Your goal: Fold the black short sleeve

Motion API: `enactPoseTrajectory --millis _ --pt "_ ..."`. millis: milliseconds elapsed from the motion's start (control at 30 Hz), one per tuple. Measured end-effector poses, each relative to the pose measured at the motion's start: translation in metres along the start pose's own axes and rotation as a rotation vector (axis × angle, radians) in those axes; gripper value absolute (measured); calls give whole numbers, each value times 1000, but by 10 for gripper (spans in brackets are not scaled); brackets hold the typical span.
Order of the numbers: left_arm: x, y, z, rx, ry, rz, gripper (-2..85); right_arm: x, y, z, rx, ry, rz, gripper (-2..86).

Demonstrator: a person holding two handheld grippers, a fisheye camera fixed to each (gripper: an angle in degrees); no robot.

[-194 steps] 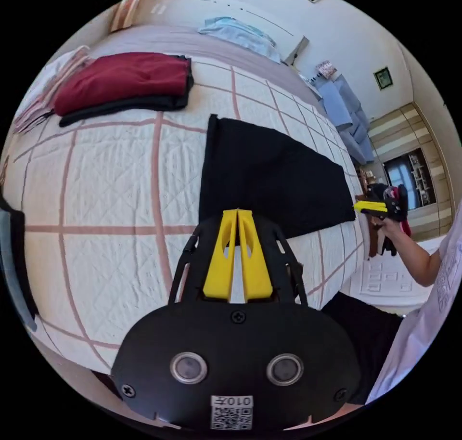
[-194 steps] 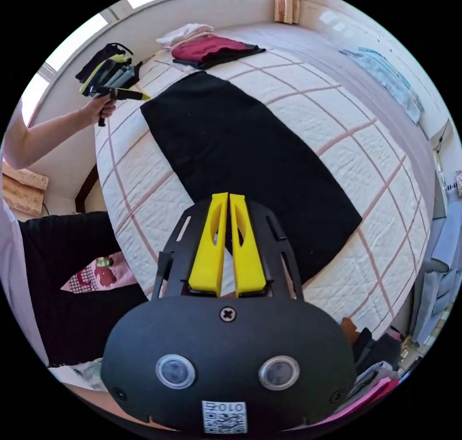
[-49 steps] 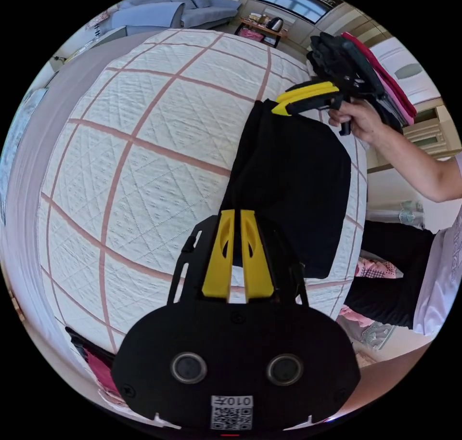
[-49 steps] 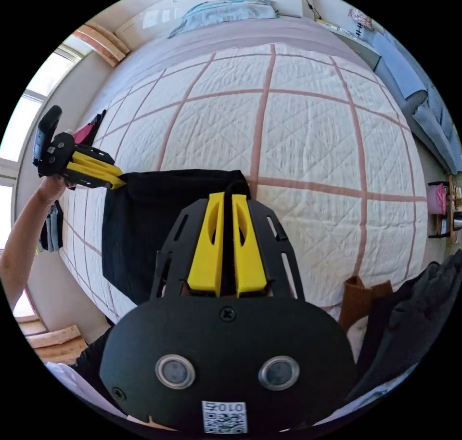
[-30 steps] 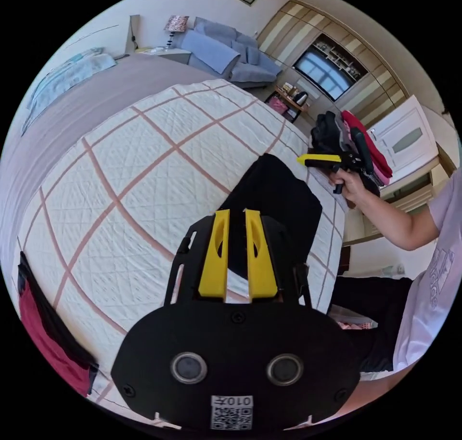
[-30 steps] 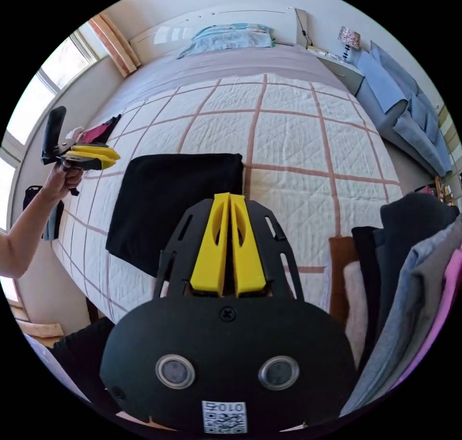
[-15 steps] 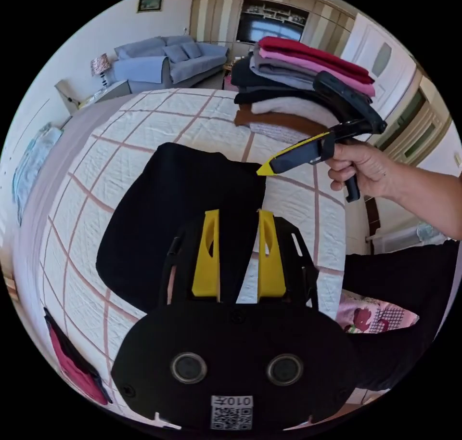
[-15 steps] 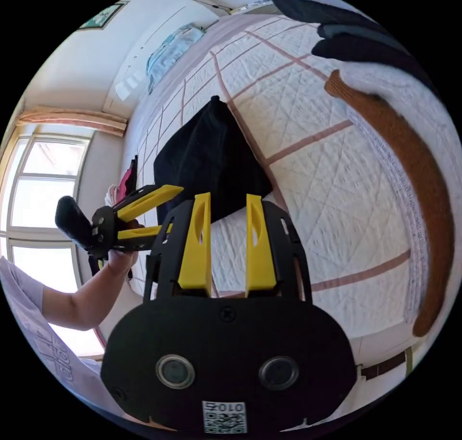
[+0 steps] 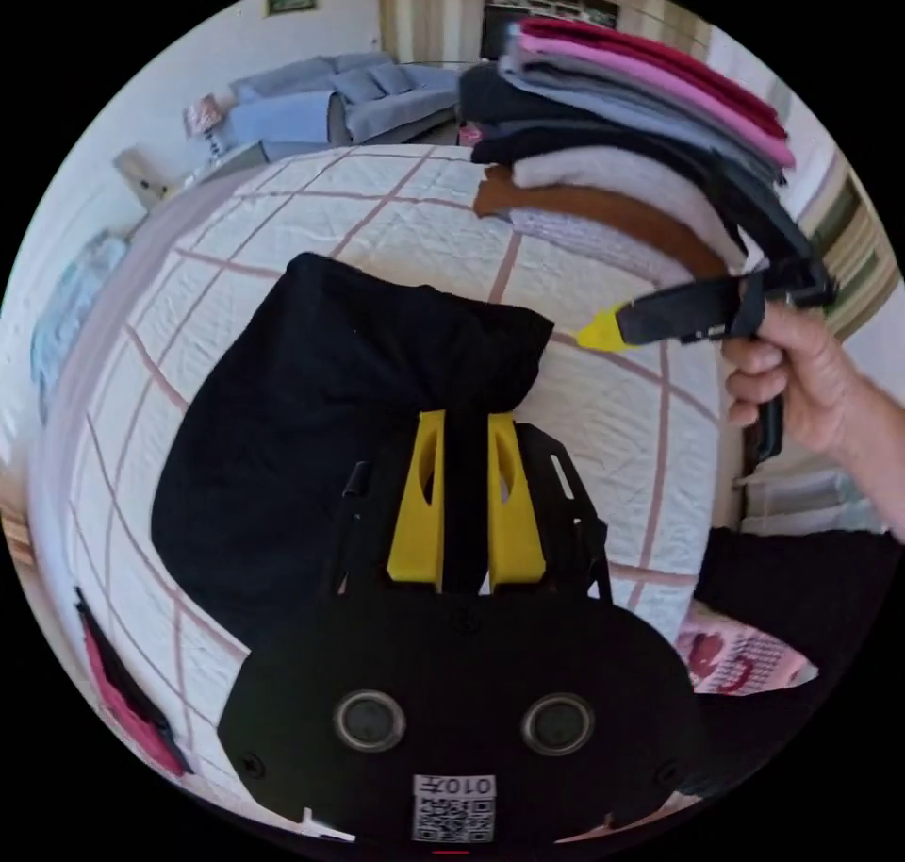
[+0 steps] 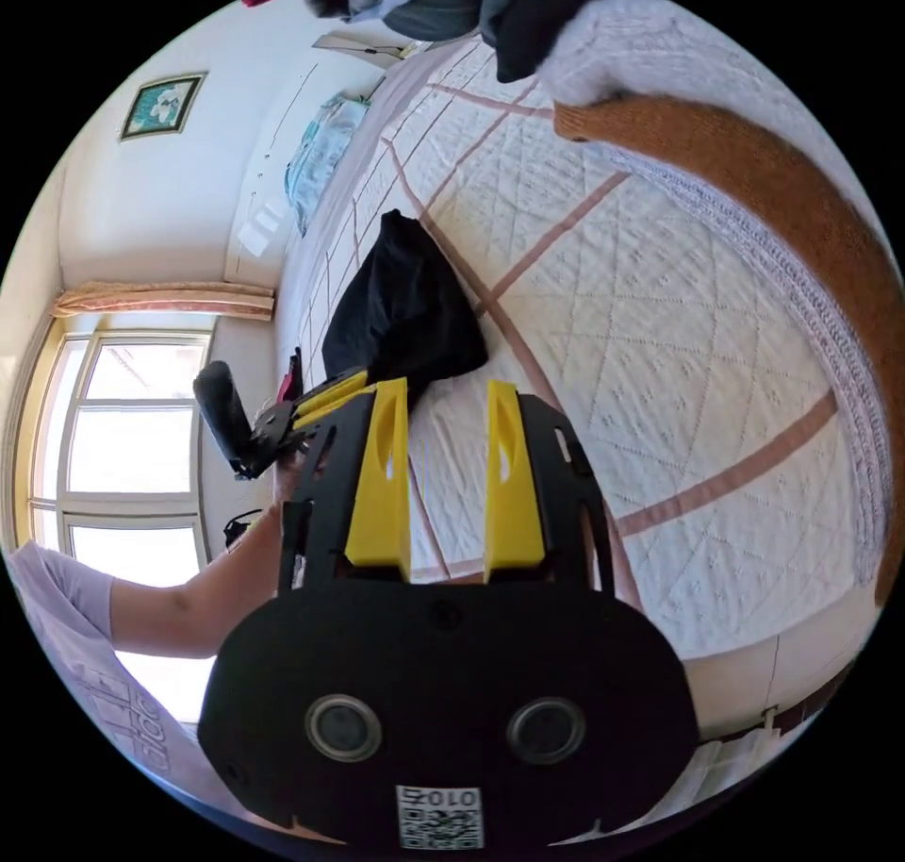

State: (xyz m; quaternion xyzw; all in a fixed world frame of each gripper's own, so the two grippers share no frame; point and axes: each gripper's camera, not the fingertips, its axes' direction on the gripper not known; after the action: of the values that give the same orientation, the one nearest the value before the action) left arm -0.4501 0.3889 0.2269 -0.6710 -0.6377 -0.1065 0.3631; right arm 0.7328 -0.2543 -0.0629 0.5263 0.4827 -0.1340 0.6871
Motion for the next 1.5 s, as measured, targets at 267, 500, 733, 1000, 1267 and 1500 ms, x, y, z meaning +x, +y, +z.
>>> enactPoseTrajectory --millis 267,500,733,1000,1267,1500 --pt "-44 46 -4 44 168 -70 59 8 -31 42 -61 -306 86 228" --pt "-44 85 -5 30 32 -17 66 -12 -83 50 -93 -301 95 220" --pt "-54 178 -48 125 40 -328 114 -31 -105 46 -209 -132 81 85" --pt "-89 402 -24 609 653 -1138 177 -77 -122 20 -178 -455 124 77" --pt "-140 444 22 1079 849 -1405 200 -146 -152 -10 -192 -455 114 76" --pt "-149 491 17 1177 722 -1605 108 -177 -165 -41 -214 -332 104 76"
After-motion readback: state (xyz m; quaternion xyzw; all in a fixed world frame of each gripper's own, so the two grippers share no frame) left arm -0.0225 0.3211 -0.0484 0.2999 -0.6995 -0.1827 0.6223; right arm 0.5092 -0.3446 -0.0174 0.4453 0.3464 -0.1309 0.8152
